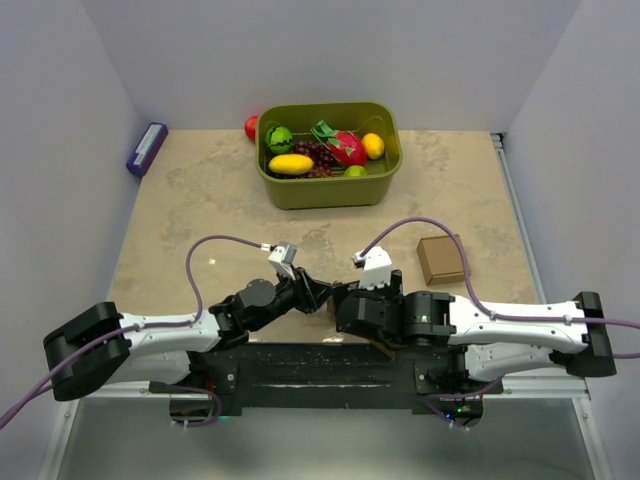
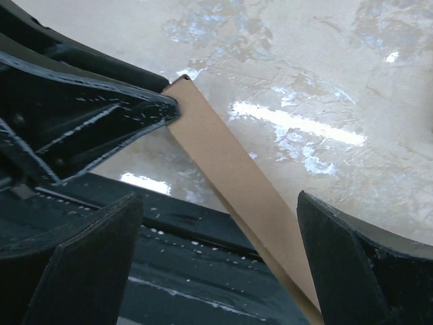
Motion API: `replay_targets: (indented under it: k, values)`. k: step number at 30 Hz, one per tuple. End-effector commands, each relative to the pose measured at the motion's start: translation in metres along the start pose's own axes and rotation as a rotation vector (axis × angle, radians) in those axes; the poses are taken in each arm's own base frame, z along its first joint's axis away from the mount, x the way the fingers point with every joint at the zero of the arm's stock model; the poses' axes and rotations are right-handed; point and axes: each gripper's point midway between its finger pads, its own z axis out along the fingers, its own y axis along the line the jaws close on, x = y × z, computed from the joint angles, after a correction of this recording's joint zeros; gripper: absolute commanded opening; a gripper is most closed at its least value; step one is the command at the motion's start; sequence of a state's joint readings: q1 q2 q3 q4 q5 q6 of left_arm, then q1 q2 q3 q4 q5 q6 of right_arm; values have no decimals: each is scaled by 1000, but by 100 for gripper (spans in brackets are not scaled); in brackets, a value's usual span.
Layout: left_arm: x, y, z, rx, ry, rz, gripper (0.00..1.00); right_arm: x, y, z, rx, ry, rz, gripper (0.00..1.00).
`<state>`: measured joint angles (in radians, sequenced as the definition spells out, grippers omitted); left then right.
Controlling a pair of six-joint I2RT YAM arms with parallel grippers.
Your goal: Fold the paper box
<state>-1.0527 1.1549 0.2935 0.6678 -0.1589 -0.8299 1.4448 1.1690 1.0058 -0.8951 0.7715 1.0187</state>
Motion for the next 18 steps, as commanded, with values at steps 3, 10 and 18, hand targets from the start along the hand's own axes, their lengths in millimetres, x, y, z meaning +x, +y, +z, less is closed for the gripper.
replay_targets:
  k: [3, 10, 18]
  values:
    - [64, 65, -18, -240, 238, 154, 31, -12, -7, -20, -48, 9, 113, 85]
    - [64, 64, -17, -245, 239, 159, 30, -5, -34, -37, -41, 50, 184, 55]
    - [66, 64, -16, -247, 248, 166, 29, 16, -65, -46, -4, 112, 214, 20]
